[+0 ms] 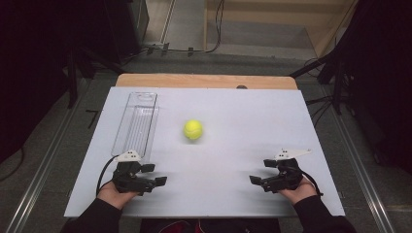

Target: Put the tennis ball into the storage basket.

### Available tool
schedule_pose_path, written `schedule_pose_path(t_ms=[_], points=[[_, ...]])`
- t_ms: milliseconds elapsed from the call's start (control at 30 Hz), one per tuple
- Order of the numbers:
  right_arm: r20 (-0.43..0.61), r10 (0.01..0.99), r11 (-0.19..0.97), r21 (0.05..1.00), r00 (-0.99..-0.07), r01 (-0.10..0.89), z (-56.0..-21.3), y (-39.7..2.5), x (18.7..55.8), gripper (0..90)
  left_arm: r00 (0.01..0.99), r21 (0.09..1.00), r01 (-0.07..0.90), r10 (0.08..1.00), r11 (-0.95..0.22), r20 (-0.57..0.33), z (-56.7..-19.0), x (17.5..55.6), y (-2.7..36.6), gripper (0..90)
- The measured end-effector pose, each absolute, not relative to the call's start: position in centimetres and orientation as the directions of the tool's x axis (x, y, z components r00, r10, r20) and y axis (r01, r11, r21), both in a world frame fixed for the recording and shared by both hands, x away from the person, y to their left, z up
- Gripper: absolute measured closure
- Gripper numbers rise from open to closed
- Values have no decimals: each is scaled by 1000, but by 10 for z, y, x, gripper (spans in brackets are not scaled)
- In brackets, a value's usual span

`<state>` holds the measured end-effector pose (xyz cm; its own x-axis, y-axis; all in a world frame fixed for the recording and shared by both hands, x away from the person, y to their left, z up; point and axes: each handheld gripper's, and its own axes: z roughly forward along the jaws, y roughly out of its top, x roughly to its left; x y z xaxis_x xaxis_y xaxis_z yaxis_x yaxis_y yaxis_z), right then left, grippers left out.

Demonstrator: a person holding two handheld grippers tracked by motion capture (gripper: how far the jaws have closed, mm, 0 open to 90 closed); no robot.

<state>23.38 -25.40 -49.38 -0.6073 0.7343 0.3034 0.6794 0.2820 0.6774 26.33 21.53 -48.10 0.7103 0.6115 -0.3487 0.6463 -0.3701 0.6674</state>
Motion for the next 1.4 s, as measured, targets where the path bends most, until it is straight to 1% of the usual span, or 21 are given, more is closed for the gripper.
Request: schedule_pose_path(t_ms=[867, 1400], points=[[307, 738, 286, 664, -601, 691, -495, -254, 235, 62, 711, 671, 644, 612, -368, -346, -479, 263, 214, 222], [306, 739, 288, 661, -600, 693, -495, -253, 234, 62, 745, 690, 612, 573, -387, -340, -469, 264, 187, 222]])
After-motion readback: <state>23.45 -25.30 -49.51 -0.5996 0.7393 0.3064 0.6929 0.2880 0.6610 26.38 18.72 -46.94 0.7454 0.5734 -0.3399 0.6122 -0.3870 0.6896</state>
